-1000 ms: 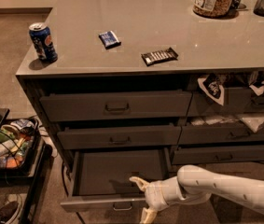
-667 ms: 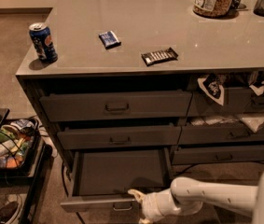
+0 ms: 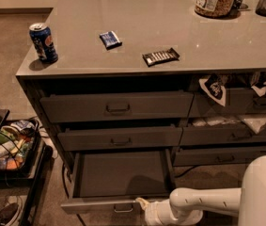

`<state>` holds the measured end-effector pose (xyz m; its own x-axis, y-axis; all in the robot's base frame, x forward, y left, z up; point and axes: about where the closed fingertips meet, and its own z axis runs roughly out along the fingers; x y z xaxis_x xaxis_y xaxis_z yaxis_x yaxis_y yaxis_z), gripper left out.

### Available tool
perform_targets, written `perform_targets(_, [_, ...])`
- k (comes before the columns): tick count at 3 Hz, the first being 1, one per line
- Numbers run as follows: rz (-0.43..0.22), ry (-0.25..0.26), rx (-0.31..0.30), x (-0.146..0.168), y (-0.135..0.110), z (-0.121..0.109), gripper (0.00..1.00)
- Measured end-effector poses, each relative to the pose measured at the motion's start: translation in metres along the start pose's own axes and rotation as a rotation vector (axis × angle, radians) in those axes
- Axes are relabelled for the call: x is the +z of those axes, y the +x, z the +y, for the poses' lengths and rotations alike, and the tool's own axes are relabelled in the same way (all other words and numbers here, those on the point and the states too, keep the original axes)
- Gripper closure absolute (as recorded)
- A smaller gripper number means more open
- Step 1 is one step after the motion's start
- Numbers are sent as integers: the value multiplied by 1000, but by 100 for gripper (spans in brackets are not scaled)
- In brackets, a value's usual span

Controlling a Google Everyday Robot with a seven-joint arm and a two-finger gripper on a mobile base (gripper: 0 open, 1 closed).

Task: Close bottom drawer

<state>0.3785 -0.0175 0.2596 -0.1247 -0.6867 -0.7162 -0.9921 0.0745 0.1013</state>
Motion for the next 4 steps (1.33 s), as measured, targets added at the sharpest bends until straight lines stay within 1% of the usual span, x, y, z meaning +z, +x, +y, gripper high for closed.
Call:
perform_targets(1, [0,0,0,0,0,0,0])
perform_targets(2, [6,-6,-23,1,9,-15,0])
perform_targets(3, [37,-7,-56,-3,18,-34,0])
perform_targets(4, [98,17,-58,-9,26,-46,0])
